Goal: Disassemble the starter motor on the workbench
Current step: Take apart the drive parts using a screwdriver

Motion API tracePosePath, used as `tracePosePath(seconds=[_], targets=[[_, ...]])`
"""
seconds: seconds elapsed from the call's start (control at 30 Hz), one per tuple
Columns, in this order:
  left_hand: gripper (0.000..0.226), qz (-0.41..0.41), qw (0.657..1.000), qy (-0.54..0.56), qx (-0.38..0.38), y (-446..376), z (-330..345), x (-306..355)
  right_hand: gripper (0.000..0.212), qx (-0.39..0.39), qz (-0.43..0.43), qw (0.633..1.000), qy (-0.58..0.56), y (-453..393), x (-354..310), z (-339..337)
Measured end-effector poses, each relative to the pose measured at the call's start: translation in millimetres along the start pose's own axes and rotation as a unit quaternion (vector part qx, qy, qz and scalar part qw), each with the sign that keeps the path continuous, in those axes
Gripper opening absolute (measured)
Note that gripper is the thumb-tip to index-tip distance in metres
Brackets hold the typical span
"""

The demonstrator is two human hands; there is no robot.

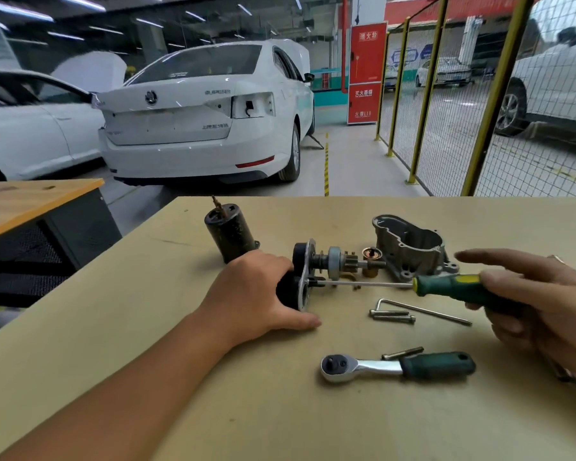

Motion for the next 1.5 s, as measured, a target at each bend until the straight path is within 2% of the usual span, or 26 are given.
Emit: tracePosePath(seconds=[0.13,0.23,0.33,0.4,0.47,0.63,0.8,1.03,1.13,1.17,1.37,1.5], targets=[[0.079,0.001,0.999,0.012,0.038,1,3,3,0.096,-0.004,0.021,0.998,0.051,1,-4,8],[0.078,0.001,0.998,0.017,0.064,1,2,5,0.082,0.003,0.042,0.996,0.075,2,-15,14],[0.076,0.008,0.997,0.003,0.076,1,3,7,0.081,0.0,0.044,0.994,0.103,6,-18,14],[0.077,-0.001,0.998,0.003,0.069,2,2,7,0.071,-0.019,0.034,0.992,0.117,11,-20,16],[0.078,-0.025,0.998,0.019,0.054,2,0,7,0.059,-0.004,0.027,0.986,0.161,13,-21,17],[0.078,-0.075,0.995,0.06,0.018,2,-2,1,0.054,-0.008,0.021,0.983,0.183,13,-27,26],[0.077,-0.077,0.993,0.084,0.008,2,-3,0,0.053,-0.014,0.005,0.936,0.351,12,-37,27],[0.081,-0.074,0.993,0.087,0.015,0,-5,0,0.062,-0.03,-0.089,0.9,0.426,12,-33,27],[0.083,-0.073,0.992,0.104,0.009,0,-4,2,0.067,-0.003,-0.095,0.916,0.391,17,-34,30],[0.083,-0.073,0.99,0.116,0.006,0,-4,1,0.068,0.012,-0.102,0.91,0.401,16,-33,30],[0.08,-0.064,0.981,0.181,0.003,-1,-1,-8,0.056,-0.006,-0.127,0.839,0.53,10,-31,26],[0.082,-0.059,0.979,0.195,-0.002,-4,1,-12,0.059,0.034,-0.123,0.812,0.569,9,-30,32]])
Point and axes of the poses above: each hand's wrist, its own y-axis away from the middle knuckle, its own z-axis out of the palm, x = y × z, the point moved 2 cm from there along -y, towards the middle knuckle, and after that the axes turned 14 degrees about y, right-handed, at the moved point
